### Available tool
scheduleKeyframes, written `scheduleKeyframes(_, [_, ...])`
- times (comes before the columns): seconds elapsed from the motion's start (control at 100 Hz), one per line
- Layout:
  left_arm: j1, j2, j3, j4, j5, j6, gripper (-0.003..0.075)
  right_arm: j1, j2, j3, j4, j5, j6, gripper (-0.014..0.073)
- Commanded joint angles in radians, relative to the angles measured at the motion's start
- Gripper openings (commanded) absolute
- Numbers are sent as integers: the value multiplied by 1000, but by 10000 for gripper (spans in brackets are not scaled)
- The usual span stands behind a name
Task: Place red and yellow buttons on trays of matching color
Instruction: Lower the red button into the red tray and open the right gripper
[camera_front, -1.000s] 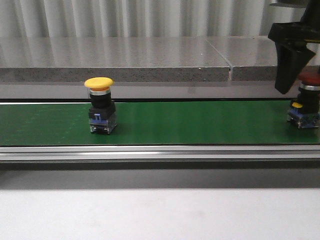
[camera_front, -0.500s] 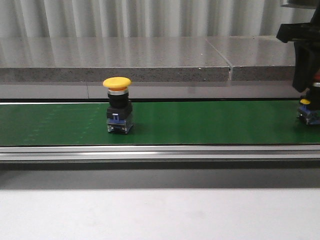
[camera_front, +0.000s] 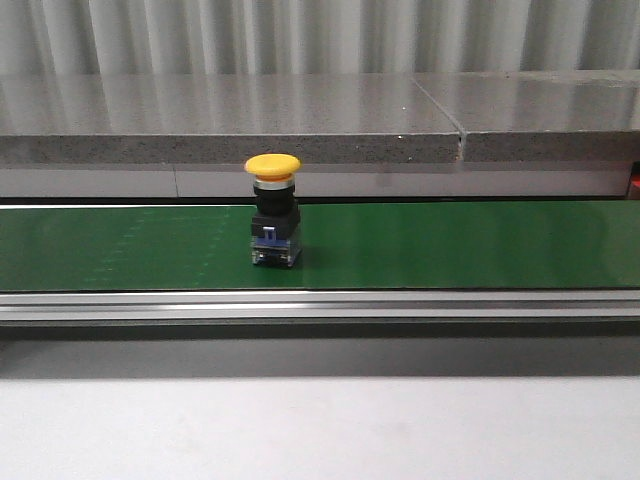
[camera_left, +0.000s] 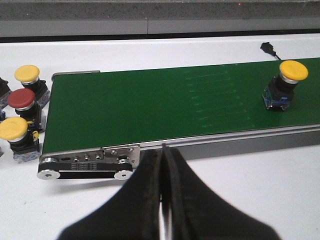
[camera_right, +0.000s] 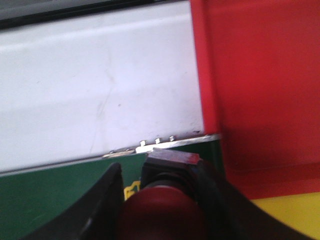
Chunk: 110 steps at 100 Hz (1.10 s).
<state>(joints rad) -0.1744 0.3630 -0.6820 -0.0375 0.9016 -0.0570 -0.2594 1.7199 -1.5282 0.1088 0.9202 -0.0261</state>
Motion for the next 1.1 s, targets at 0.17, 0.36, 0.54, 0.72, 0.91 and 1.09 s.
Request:
scheduleKeyframes(0.17, [-8, 10, -23, -11, -67, -3, -20, -99, 86, -130, 3, -42, 1, 258])
scheduleKeyframes(0.36, [-8, 10, -23, -11, -67, -3, -20, -140, 152, -143, 6, -71, 1, 258])
scheduleKeyframes(0.54, [-8, 10, -23, -11, -67, -3, -20, -144, 224, -143, 6, -133, 1, 258])
scheduleKeyframes(0.72, [-8, 10, -23, -11, -67, -3, -20, -144, 275, -143, 6, -168, 1, 258])
scheduleKeyframes(0.91, [-8, 10, -23, -11, -67, -3, -20, -144, 282, -144, 6, -168, 1, 393])
scheduleKeyframes(1.09, [-8, 10, -23, -11, -67, -3, -20, -144, 273, -144, 6, -161, 1, 528])
